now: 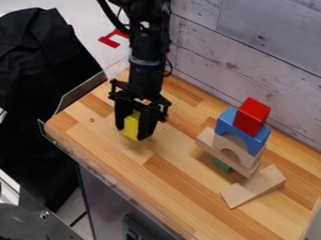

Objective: Take the yellow cube and move in to the left

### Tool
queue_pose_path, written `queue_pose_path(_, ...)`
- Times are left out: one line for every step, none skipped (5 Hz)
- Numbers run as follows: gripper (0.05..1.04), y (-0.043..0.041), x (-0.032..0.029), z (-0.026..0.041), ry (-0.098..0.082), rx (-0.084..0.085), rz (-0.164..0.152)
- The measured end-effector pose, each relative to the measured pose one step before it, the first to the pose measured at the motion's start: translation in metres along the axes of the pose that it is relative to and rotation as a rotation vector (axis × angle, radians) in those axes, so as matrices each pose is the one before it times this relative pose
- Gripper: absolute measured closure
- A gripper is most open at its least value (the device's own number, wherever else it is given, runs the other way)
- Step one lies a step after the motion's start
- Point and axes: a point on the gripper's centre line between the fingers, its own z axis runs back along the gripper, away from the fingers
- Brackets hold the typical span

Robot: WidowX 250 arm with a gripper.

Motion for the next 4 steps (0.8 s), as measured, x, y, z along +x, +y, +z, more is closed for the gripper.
queue_pose_path(0.493, 0.0168, 0.00203, -0.00079, -0.0168, -0.0026, 0.0266)
queue_pose_path(0.493, 0.01294, 0.00068, 0.00058, -0.0213, -0.0027, 0.0364)
queue_pose_path(0.493, 0.00541, 0.00532, -0.00336, 0.0038, 0.0154, -0.0057)
queue_pose_path(0.493, -0.00295, 0.00758, 0.00428, -0.0111, 0.0207, -0.0308)
